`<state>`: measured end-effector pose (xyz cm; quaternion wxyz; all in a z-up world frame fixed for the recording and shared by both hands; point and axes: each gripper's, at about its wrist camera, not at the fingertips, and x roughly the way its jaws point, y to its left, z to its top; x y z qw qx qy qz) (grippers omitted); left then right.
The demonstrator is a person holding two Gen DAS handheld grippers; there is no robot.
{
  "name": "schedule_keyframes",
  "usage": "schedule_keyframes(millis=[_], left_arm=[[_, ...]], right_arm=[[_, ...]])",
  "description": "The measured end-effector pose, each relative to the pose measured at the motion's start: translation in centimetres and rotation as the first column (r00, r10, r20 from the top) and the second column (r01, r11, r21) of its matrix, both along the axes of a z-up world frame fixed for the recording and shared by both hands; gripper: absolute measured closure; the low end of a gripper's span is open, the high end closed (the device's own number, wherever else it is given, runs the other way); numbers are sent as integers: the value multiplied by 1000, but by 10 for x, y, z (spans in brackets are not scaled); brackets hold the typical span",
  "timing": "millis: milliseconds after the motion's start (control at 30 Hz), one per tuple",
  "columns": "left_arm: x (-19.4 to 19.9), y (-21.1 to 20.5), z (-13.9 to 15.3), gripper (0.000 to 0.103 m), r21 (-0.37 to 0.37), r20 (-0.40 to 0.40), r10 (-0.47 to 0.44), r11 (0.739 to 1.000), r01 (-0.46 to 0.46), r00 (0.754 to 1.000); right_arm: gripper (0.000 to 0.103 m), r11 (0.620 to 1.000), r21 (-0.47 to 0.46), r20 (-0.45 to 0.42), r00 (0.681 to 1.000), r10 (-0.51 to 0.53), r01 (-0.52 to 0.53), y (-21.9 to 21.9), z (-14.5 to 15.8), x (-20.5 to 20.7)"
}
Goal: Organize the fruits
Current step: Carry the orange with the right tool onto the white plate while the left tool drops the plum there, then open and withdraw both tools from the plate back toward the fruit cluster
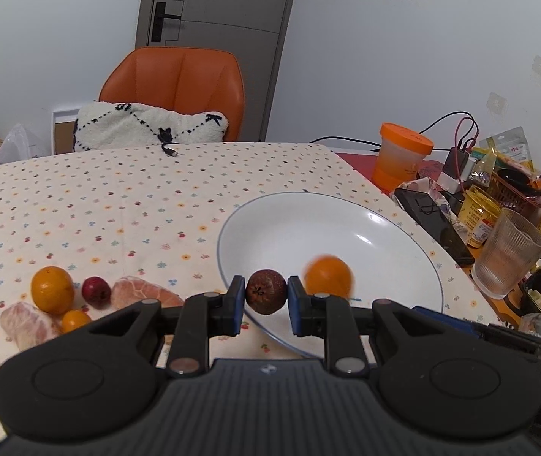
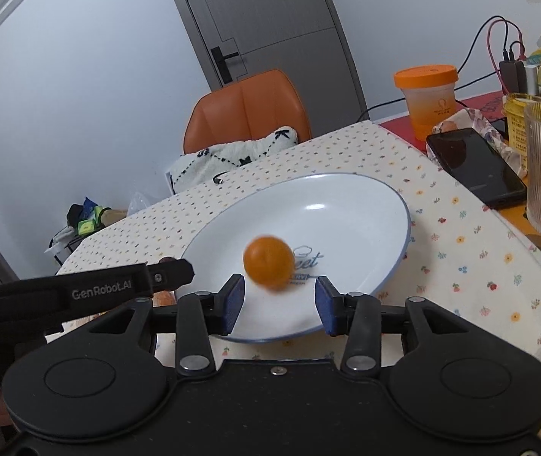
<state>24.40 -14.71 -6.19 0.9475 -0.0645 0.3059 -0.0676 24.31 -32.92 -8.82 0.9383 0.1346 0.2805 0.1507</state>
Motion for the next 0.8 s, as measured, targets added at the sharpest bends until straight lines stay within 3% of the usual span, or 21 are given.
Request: schedule_keyframes(millis=[167, 367, 800], left_arm=[[-3, -6, 3, 77, 28, 14, -39, 999, 39, 999], [-8, 3, 5, 69, 19, -1, -7, 1000, 7, 1000], [-34, 44, 9, 24, 32, 14, 90, 995, -91, 996]], right_arm=[[61, 1000, 5, 1, 1000, 3, -3, 0, 0, -5], [61, 1000, 24, -5, 1000, 13, -13, 1, 2, -8], [53, 1000, 8, -3, 1000, 27, -27, 19, 4, -14]])
